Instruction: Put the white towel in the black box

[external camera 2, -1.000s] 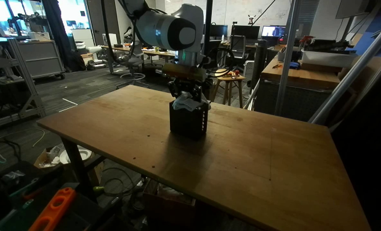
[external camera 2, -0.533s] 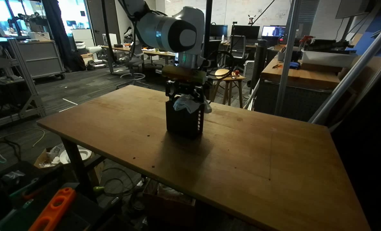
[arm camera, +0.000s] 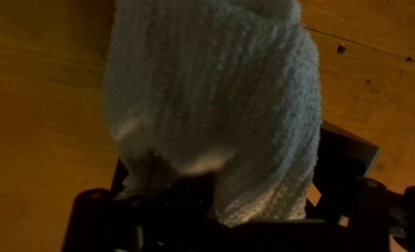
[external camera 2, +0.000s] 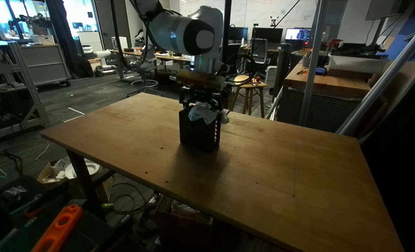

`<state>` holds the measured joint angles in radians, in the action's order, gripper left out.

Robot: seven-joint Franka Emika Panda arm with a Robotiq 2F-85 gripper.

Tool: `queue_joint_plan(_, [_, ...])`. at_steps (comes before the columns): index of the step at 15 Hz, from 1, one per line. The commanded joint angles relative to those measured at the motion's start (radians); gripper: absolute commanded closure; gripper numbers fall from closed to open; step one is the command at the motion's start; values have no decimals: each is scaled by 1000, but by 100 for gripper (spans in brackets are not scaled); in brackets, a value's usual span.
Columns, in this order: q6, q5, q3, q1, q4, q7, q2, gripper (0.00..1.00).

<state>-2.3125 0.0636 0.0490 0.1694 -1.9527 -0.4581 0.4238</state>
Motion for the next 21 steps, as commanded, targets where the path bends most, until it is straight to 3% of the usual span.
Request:
queue_joint_plan(1, [50, -19, -11, -10, 24, 1, -31, 46])
queue_joint_plan(5, [90, -43, -16, -18, 52, -1, -49, 75])
queue_joint_plan(7, [110, -57, -18, -22, 65, -2, -57, 66])
queue_joint_plan(14, [133, -75, -16, -32, 76, -3, -67, 8])
queue_joint_plan(16, [132, -75, -17, -34, 74, 1, -69, 6])
queue_joint_plan(21, [146, -101, -28, -36, 78, 5, -85, 13])
